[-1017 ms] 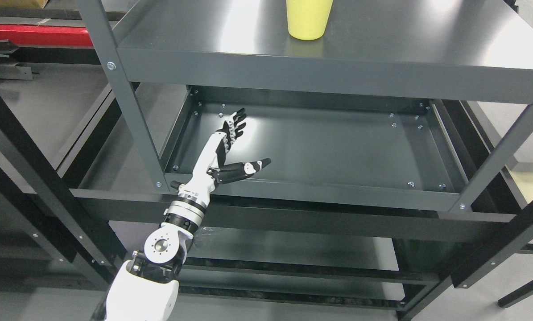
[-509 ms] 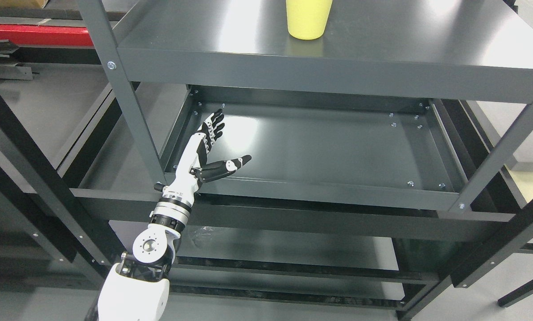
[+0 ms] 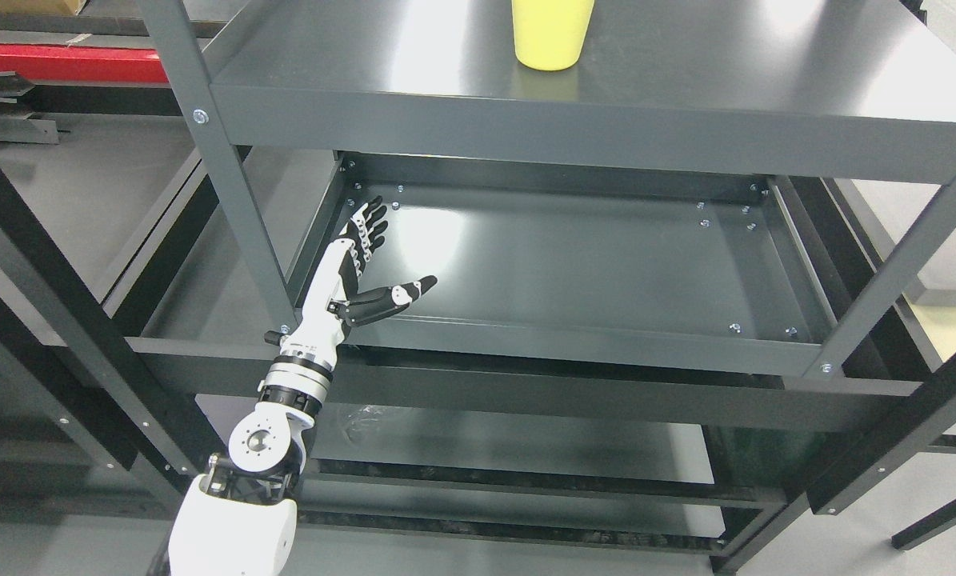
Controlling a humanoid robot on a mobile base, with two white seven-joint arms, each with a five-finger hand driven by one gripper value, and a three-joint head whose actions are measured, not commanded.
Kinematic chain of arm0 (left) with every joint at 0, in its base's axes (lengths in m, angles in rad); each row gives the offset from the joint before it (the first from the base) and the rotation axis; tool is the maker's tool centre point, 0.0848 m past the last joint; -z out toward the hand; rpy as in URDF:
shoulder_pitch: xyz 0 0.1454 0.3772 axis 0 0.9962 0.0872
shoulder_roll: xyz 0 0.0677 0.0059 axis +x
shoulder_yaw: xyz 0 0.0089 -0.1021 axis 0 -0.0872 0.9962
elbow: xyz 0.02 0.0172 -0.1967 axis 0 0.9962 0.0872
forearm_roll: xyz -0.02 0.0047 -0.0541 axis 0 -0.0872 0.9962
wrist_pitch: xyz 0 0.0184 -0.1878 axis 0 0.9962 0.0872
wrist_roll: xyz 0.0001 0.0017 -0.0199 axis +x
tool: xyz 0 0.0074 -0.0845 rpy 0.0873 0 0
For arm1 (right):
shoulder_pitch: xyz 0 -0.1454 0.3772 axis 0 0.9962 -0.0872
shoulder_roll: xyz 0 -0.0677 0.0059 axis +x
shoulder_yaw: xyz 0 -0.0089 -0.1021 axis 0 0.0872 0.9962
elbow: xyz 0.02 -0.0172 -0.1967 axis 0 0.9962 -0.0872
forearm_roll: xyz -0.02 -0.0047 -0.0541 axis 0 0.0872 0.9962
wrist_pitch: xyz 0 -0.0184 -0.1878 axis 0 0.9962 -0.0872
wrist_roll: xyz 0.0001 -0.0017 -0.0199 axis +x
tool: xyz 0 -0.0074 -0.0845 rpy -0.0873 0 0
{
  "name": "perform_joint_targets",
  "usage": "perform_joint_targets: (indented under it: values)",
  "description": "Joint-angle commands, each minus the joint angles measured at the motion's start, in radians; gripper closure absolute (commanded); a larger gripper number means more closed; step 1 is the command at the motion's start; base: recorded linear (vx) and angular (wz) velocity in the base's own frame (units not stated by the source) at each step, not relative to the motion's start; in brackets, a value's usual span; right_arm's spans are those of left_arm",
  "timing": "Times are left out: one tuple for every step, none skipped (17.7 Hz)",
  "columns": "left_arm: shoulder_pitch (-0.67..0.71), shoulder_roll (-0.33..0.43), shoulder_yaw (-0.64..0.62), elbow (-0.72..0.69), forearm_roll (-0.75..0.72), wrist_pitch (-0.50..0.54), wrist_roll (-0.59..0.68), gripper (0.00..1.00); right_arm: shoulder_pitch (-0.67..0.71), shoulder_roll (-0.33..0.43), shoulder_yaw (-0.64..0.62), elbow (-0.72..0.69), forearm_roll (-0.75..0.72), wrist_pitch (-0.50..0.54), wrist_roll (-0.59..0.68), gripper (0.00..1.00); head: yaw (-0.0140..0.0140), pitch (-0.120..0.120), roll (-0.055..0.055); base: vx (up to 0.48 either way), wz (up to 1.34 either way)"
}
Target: Place yellow IKEA cup on middle right shelf
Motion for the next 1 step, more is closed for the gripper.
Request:
perform_joint_targets:
  values:
    - [-0.004,0.015,0.024,0.003,-0.001,-0.001,-0.002,0.01,0.014,-0.017,0.017,0.000,-0.025,0.000,0.000,0.01,0.0000,0.000,0.000,0.000,0.00]
